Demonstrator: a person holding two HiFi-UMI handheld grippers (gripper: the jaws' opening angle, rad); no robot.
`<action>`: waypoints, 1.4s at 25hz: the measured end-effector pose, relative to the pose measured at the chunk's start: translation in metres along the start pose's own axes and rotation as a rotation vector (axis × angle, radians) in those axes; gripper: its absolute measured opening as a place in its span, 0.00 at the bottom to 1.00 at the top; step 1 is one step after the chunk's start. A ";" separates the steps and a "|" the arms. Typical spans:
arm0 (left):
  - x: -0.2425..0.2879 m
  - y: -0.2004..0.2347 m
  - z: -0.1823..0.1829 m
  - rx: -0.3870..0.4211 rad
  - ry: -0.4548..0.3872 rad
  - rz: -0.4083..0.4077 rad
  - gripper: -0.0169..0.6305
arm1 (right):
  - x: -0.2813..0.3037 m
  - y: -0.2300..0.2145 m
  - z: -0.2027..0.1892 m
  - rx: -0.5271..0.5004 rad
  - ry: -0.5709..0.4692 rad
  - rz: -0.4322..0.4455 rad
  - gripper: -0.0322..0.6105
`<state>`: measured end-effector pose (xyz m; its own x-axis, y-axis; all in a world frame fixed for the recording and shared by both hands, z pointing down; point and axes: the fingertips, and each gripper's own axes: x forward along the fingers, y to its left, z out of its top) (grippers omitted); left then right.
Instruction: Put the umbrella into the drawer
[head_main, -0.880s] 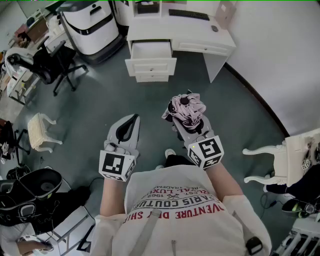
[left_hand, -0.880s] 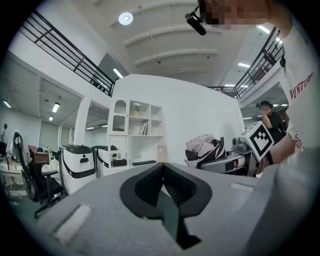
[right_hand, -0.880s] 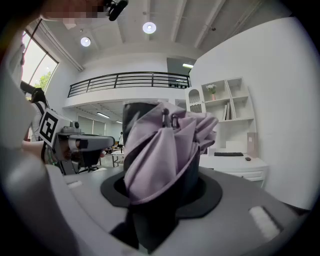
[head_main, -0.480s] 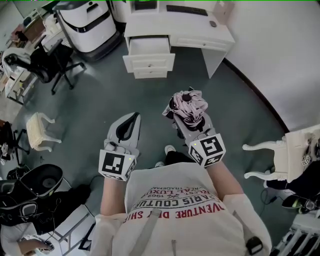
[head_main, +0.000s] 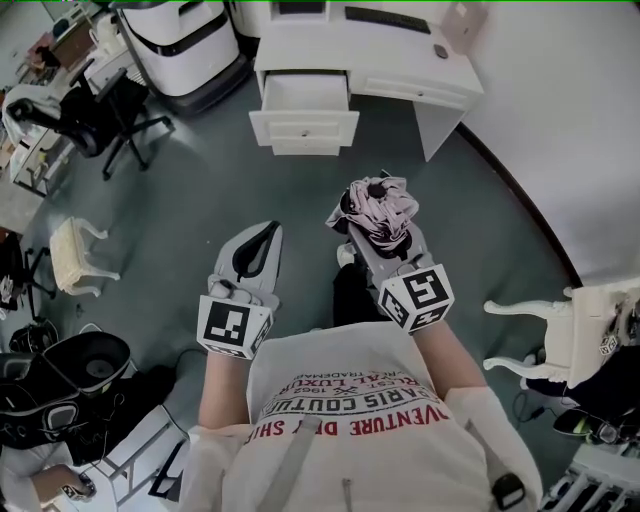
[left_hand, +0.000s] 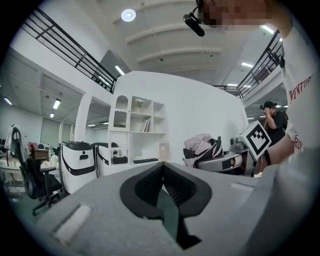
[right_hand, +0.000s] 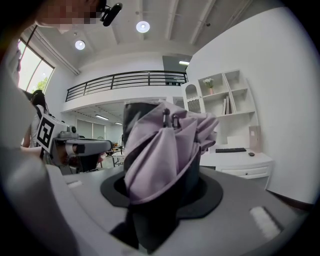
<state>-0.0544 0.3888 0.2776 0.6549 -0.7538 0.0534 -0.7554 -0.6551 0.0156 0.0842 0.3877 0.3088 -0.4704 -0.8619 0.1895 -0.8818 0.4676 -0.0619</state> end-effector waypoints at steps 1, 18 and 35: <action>0.010 0.005 -0.001 -0.001 0.006 0.007 0.04 | 0.010 -0.008 0.000 0.000 0.003 0.008 0.37; 0.264 0.130 0.014 -0.010 0.016 0.179 0.04 | 0.222 -0.209 0.050 -0.009 0.032 0.173 0.37; 0.401 0.260 -0.012 -0.071 0.061 0.154 0.04 | 0.398 -0.285 0.043 -0.019 0.125 0.170 0.37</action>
<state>0.0115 -0.0833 0.3147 0.5301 -0.8392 0.1214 -0.8480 -0.5250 0.0730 0.1469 -0.0969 0.3597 -0.6035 -0.7397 0.2977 -0.7885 0.6091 -0.0852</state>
